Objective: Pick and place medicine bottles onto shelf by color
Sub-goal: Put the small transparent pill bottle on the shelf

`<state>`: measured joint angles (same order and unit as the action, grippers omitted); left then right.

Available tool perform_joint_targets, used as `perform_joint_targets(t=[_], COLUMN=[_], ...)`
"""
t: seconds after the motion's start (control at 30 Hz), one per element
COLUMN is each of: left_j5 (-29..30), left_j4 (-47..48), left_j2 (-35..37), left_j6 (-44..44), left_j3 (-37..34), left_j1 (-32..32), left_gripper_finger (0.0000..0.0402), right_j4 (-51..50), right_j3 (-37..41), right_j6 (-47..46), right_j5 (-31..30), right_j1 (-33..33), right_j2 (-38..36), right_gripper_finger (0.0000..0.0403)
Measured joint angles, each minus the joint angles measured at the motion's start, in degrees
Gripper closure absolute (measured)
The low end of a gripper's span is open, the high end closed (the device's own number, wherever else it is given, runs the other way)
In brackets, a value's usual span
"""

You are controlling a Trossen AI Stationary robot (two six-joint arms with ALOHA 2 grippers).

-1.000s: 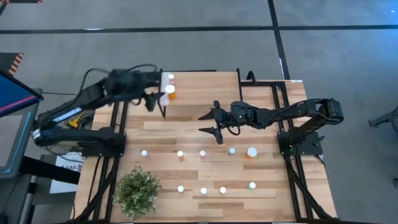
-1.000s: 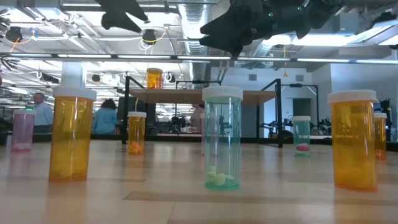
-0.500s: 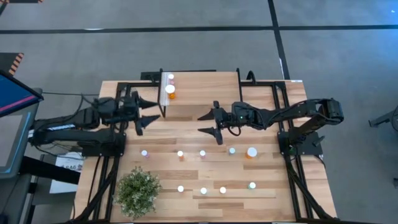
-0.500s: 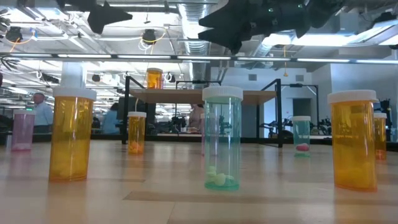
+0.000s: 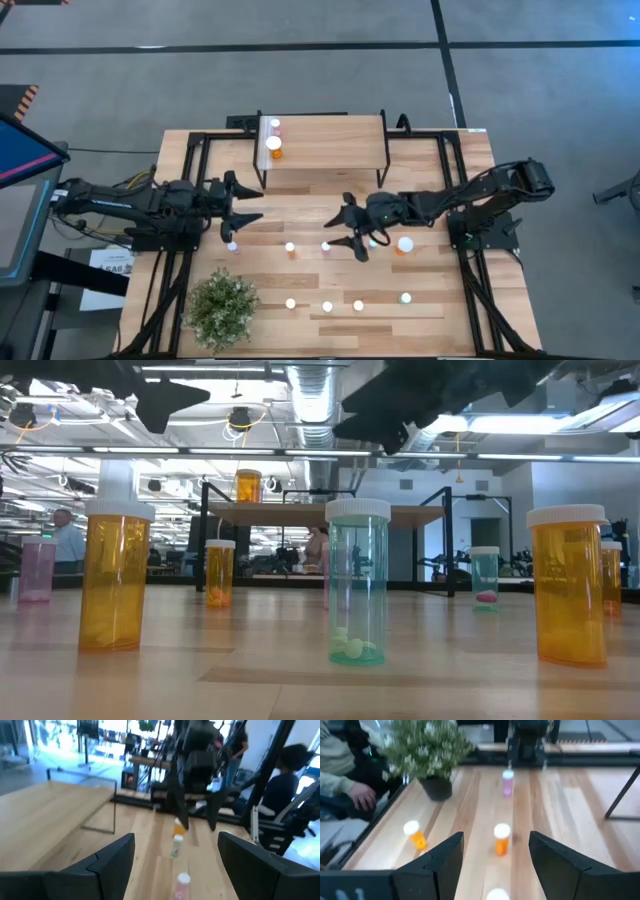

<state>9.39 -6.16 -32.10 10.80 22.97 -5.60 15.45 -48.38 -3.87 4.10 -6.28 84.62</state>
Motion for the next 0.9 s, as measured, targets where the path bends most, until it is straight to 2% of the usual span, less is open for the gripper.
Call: perform_joint_targets(t=[0.13, 0.43, 0.5, 0.57, 0.9], left_j5=[3.7, 4.7, 4.8, 4.9, 6.4], left_j4=[-4.6, -6.7, -6.6, -6.5, -7.2], left_j2=[0.0, -1.5, -2.1, -2.9, -3.5], left_j6=[-1.8, -1.1, -0.4, -0.2, -0.4], left_j3=[-0.7, -0.6, -0.6, -0.6, -0.6], left_j1=[-2.4, -5.1, -6.1, -7.2, -10.0], left_gripper_finger=[0.0129, 0.0129, 0.0129, 0.0129, 0.0129], right_j4=[-2.5, -2.8, -5.3, -3.4, -7.5], right_j3=[0.0, -0.2, 0.2, -0.6, -4.4], right_j6=[-2.2, -3.9, -4.0, -5.0, -5.3], right_j5=[-1.9, -6.0, -6.8, -7.1, -7.2], right_j1=[-1.7, -5.1, -5.4, -5.4, -4.6], right_j2=[0.0, 2.7, 3.2, 5.6, 14.4], right_gripper_finger=[0.0154, 0.0154, 0.0154, 0.0154, 0.0154])
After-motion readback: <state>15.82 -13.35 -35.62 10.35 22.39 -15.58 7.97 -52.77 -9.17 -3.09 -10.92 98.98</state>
